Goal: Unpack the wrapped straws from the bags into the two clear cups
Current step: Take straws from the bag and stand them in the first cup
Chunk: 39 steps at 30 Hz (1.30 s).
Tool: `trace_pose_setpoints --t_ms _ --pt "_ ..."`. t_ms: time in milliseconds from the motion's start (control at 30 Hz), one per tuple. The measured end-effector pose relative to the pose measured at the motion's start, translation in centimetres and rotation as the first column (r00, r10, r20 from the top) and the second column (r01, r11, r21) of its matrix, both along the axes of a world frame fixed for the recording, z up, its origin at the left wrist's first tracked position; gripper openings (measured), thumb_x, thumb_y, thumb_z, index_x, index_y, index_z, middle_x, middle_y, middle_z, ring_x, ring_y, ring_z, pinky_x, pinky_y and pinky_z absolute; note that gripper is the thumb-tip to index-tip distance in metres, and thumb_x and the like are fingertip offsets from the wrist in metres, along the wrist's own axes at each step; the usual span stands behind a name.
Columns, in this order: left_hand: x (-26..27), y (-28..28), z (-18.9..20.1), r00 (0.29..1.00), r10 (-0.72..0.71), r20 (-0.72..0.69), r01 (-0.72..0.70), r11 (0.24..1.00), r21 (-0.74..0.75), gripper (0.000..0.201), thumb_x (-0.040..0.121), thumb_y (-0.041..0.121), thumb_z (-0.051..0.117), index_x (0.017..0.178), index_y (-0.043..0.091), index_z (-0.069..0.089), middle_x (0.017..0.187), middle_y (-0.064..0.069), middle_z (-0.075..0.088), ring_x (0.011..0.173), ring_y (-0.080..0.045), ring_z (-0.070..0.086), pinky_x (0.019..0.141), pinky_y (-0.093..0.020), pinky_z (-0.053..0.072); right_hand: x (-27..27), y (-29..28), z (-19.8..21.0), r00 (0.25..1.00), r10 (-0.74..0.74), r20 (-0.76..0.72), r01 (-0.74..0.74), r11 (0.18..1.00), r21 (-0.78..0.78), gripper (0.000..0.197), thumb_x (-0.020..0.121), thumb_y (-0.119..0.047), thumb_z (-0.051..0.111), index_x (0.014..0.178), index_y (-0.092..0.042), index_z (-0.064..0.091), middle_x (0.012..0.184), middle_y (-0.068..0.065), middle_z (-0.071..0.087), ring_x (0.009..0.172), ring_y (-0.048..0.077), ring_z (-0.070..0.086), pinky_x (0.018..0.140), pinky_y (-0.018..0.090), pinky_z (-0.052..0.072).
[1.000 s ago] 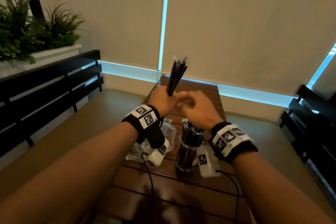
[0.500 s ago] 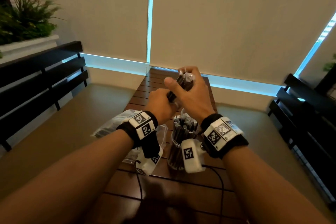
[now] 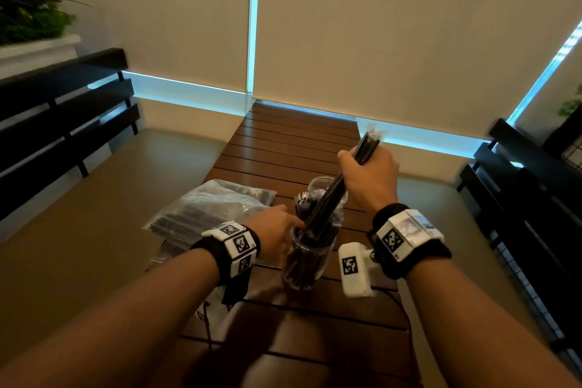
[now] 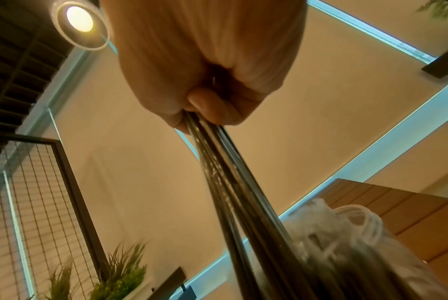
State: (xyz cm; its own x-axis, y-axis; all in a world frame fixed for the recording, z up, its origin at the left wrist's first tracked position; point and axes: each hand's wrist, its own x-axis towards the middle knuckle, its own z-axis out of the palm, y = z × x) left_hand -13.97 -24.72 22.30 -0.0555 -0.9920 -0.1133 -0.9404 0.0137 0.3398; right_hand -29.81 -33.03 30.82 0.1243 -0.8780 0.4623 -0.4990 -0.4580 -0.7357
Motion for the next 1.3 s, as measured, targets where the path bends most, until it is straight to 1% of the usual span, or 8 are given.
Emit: trace_pose_setpoints --t_ms 200,333,533,867,967,1033,1167,1300 --pt "-0.2 -0.6 -1.9 0.996 -0.077 0.037 0.075 0.996 0.051 0.032 0.097 0.029 0.051 0.126 0.024 0.062 0.123 -0.003 0.05 0.114 -0.018 0.048 0.1 -0.033 0.042 0.8 -0.7 -3.3 0.997 0.009 -0.078 -0.006 0.999 0.044 0.034 0.086 -0.026 0.06 0.056 -0.015 0.049 0.051 -0.007 0.05 0.046 0.006 0.046 0.044 0.01 0.032" --pt "0.6 -0.5 -2.1 0.994 -0.108 0.023 0.108 0.994 0.008 0.03 0.095 0.036 0.053 0.113 0.019 0.07 0.118 -0.003 0.055 0.112 -0.014 0.044 0.099 -0.031 0.041 1.4 -0.6 -5.5 0.994 0.033 -0.108 -0.026 0.997 0.072 0.031 0.087 -0.033 0.061 0.065 -0.011 0.059 0.06 -0.003 0.06 0.058 0.009 0.057 0.053 0.018 0.041" --pt "1.3 -0.9 -2.5 0.993 -0.119 0.004 0.119 0.993 0.007 0.026 0.093 0.034 0.056 0.1 0.015 0.073 0.115 -0.005 0.056 0.109 -0.016 0.046 0.093 -0.031 0.042 2.0 -0.4 -5.9 0.987 0.091 -0.129 -0.093 0.996 -0.008 0.03 0.086 -0.033 0.065 0.063 -0.014 0.058 0.058 -0.005 0.059 0.057 0.006 0.056 0.051 0.012 0.038" --pt "1.3 -1.0 -2.9 0.992 -0.117 -0.041 0.117 0.993 -0.018 0.023 0.091 0.031 0.061 0.104 0.015 0.072 0.122 -0.004 0.05 0.107 -0.02 0.052 0.094 -0.035 0.046 2.2 -0.7 -7.3 0.992 0.036 -0.12 -0.044 0.997 -0.066 0.036 0.086 -0.038 0.068 0.059 -0.019 0.055 0.056 -0.006 0.058 0.053 0.006 0.055 0.052 0.017 0.044" --pt "1.1 -1.3 -3.3 0.995 -0.099 -0.029 0.098 0.995 -0.018 0.025 0.092 0.033 0.059 0.106 0.015 0.069 0.119 -0.005 0.054 0.103 -0.021 0.056 0.092 -0.038 0.049 2.3 -0.1 -9.4 0.929 0.026 -0.368 -0.025 1.0 0.01 0.038 0.083 -0.055 0.064 0.071 -0.019 0.062 0.066 -0.008 0.061 0.062 0.009 0.06 0.057 0.028 0.055" --pt "0.8 -1.4 -3.4 0.996 -0.087 -0.004 0.087 0.996 -0.001 0.027 0.093 0.033 0.058 0.11 0.016 0.069 0.118 -0.006 0.055 0.103 -0.022 0.058 0.091 -0.04 0.05 2.2 0.5 -10.2 0.864 0.001 -0.504 -0.01 1.0 -0.016 0.04 0.079 -0.064 0.061 0.078 -0.024 0.061 0.075 -0.01 0.059 0.072 0.01 0.059 0.059 0.026 0.051" --pt "0.8 -1.7 -3.1 0.996 -0.093 0.012 0.093 0.995 0.031 0.025 0.093 0.032 0.057 0.105 0.014 0.07 0.112 -0.008 0.058 0.097 -0.024 0.059 0.088 -0.039 0.051 1.9 0.4 -9.4 0.943 0.034 -0.33 -0.034 0.999 0.007 0.049 0.068 -0.069 0.069 0.092 -0.03 0.055 0.096 -0.009 0.05 0.087 0.011 0.055 0.071 0.029 0.05" --pt "0.9 -1.7 -3.1 0.994 -0.103 -0.034 0.104 0.994 0.022 0.021 0.093 0.03 0.057 0.102 0.018 0.071 0.111 -0.006 0.058 0.096 -0.022 0.058 0.088 -0.038 0.052 1.6 -0.6 -7.0 0.977 0.049 -0.207 -0.063 0.996 -0.062 0.074 0.063 -0.086 0.056 0.118 -0.037 0.045 0.112 -0.012 0.046 0.101 0.009 0.054 0.087 0.045 0.052"
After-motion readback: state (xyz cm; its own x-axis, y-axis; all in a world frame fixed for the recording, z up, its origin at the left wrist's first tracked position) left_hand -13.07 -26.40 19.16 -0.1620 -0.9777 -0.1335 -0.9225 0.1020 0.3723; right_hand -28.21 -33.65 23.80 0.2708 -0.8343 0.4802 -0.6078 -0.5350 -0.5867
